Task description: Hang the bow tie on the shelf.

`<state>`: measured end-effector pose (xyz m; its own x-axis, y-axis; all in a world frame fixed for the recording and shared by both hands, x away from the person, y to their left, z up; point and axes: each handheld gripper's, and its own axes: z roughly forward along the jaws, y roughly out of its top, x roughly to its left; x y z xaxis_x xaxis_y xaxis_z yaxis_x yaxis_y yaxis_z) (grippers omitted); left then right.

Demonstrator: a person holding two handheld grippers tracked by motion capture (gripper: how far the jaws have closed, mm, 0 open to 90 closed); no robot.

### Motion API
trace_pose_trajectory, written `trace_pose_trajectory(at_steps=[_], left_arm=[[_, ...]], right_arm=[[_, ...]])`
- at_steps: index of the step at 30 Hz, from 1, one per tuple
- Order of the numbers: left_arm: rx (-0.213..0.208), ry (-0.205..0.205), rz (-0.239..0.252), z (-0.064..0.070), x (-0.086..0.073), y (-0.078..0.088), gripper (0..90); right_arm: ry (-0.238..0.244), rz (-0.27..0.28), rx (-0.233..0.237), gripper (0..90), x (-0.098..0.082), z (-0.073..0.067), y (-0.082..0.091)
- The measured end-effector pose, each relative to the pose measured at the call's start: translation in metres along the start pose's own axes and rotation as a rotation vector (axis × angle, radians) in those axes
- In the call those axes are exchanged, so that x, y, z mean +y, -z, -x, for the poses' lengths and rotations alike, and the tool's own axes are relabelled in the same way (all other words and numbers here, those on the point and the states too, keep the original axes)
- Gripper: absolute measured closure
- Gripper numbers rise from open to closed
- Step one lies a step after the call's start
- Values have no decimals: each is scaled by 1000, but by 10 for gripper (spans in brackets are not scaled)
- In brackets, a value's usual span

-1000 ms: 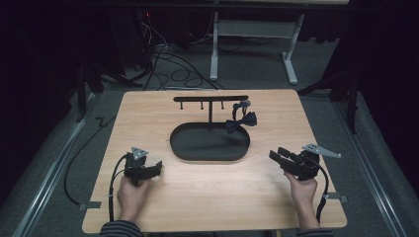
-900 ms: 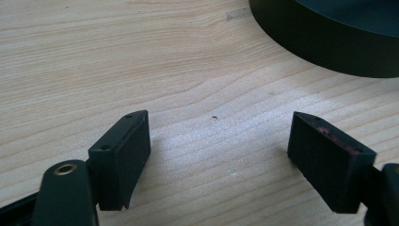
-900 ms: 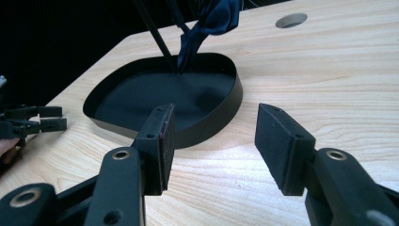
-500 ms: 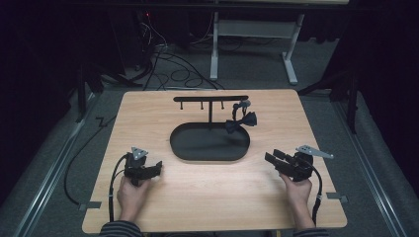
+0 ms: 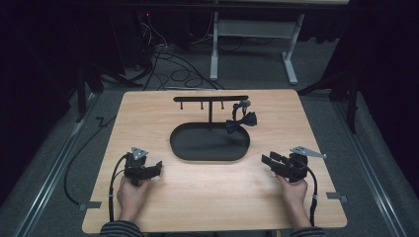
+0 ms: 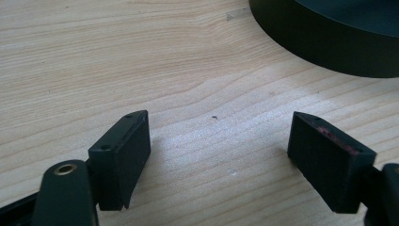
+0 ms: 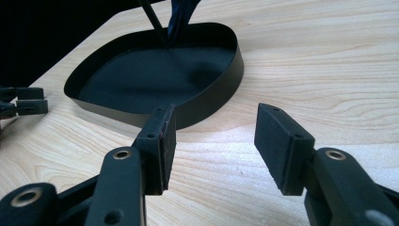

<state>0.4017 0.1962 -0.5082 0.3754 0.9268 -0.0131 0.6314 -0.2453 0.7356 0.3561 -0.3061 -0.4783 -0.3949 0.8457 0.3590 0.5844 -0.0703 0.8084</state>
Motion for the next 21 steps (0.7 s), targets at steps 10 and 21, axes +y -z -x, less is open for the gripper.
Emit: trace_pose_trajectory(at_steps=[10,21], left_arm=[[0,0,0,0,0,0,220],[0,0,0,0,0,0,220]], right_arm=[[3,-23,-17,504,-5,2,-7],[15,-37,-36,507,-7,3,-12]])
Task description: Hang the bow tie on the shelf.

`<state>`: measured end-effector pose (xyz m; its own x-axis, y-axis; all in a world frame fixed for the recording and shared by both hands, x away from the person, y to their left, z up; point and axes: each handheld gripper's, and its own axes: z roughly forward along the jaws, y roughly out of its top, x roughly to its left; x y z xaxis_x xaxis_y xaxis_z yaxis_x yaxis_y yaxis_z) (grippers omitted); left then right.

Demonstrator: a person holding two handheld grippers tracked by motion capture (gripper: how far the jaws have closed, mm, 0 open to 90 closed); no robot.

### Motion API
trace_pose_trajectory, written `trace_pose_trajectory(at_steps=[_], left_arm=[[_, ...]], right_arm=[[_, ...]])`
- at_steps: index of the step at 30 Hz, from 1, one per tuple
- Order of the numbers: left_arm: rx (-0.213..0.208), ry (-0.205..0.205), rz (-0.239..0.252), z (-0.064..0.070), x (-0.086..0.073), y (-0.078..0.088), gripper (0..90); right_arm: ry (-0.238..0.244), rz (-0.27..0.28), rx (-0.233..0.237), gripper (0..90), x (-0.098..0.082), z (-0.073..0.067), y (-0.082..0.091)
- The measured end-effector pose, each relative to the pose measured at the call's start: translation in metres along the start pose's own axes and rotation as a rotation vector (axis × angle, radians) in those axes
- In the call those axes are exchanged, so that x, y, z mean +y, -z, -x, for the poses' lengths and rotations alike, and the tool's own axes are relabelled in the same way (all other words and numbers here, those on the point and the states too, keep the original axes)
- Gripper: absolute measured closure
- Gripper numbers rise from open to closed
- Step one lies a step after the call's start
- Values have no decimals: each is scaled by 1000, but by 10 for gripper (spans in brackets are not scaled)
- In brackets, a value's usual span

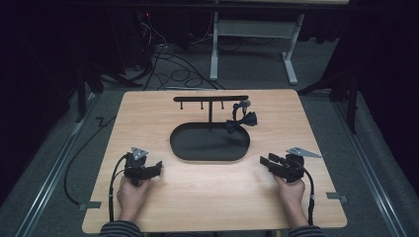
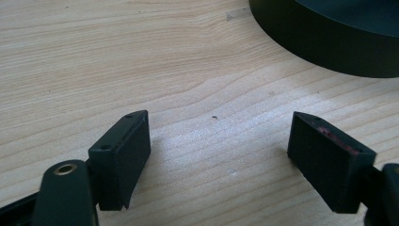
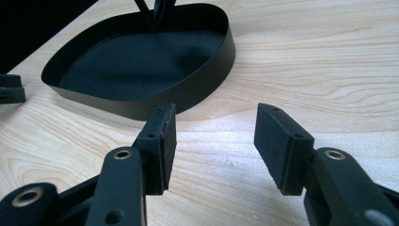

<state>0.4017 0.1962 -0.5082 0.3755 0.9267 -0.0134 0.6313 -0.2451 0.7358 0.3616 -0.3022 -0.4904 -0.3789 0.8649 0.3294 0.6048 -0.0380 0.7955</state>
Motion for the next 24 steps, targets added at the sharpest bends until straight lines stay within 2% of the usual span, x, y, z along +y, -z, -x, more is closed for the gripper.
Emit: trace_pose_trajectory(at_steps=[24], left_arm=[[0,0,0,0,0,0,220]], right_arm=[[33,-57,-58,505,-4,0,-12]])
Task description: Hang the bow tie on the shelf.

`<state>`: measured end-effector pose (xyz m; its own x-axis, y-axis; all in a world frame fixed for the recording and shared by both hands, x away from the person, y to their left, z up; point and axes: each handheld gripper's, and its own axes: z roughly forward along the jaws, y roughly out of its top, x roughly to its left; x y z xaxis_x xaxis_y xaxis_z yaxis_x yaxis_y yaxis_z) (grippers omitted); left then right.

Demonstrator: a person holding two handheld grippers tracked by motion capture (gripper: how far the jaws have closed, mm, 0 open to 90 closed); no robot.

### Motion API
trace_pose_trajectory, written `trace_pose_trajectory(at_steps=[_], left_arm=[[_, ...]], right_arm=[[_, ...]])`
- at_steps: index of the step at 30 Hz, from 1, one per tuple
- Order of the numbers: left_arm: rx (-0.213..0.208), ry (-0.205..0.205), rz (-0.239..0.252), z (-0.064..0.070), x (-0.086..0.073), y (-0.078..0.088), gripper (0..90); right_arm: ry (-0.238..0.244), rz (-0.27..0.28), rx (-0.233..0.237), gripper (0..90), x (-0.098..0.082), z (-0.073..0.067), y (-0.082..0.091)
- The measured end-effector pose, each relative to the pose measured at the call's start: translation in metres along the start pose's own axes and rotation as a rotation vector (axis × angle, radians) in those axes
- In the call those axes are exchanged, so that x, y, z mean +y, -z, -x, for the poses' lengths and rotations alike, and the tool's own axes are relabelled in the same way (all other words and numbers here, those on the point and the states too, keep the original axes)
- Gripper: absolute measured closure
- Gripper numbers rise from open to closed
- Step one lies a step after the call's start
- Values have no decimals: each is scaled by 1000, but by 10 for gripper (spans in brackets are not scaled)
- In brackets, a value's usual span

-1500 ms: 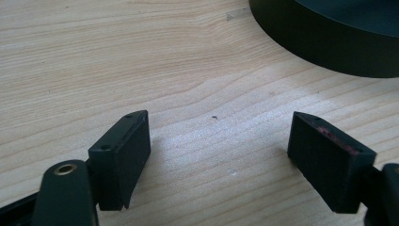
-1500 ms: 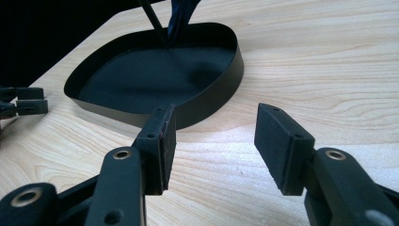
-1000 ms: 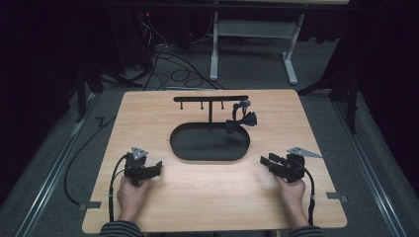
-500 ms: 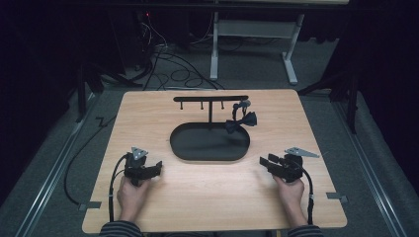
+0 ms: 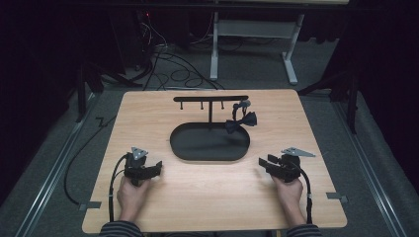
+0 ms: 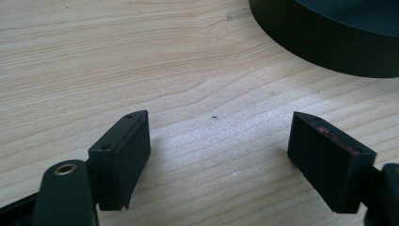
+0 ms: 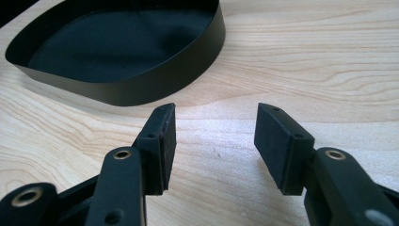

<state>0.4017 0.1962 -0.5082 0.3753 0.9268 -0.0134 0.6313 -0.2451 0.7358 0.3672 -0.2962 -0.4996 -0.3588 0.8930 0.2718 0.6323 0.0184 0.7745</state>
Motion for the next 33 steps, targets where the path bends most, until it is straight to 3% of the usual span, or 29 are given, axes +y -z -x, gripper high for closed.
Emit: trace_pose_trajectory(at_steps=[14,33], left_arm=[[0,0,0,0,0,0,221],[0,0,0,0,0,0,220]], right_arm=[[42,-22,-35,507,0,-3,-4],[51,-57,-56,482,0,-6,-7]])
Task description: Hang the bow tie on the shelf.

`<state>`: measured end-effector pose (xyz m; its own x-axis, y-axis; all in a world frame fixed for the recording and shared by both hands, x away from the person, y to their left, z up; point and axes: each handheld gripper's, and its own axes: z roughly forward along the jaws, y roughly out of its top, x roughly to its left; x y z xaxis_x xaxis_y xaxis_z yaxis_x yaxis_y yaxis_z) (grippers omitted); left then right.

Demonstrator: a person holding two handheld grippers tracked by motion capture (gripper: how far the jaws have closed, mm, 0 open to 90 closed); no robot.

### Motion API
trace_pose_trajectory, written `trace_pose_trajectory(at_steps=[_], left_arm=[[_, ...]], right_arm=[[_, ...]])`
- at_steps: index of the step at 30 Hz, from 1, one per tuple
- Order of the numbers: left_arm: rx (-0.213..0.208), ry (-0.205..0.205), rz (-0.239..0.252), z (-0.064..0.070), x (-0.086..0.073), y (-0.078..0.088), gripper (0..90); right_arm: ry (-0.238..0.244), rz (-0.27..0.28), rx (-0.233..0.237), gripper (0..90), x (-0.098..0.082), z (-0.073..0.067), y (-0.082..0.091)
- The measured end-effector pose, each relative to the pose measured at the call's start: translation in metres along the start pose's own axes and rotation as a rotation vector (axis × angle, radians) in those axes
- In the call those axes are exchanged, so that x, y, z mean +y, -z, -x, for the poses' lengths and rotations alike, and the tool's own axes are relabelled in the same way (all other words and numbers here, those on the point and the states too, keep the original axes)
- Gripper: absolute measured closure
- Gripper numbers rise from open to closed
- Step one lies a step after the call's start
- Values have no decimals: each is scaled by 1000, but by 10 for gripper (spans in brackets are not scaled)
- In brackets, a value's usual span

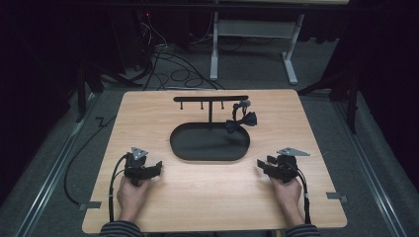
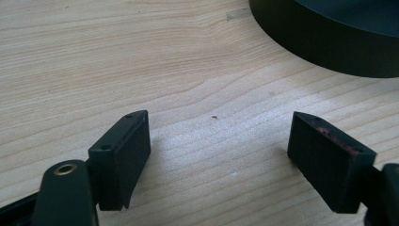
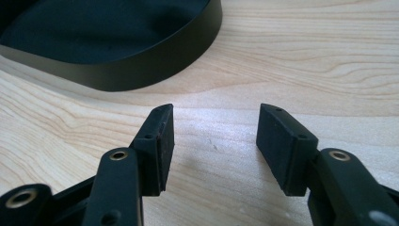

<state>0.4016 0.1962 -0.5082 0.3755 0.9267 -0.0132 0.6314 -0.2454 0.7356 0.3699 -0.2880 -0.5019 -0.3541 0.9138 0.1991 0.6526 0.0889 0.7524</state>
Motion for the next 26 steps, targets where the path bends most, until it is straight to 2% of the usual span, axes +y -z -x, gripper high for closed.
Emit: trace_pose_trajectory(at_steps=[9,13,15,16,19,26], left_arm=[[0,0,0,0,0,0,220],[0,0,0,0,0,0,220],[0,0,0,0,0,0,220],[0,0,0,0,0,0,220],[0,0,0,0,0,0,220],[0,0,0,0,0,0,220]], right_arm=[[45,-28,-27,437,1,-5,-3],[122,-48,-86,416,0,-15,-5],[181,-60,-130,408,0,-23,-7],[194,-57,-133,406,-1,-24,-8],[171,-60,-116,403,0,-21,-7],[182,-63,-119,399,0,-22,-8]])
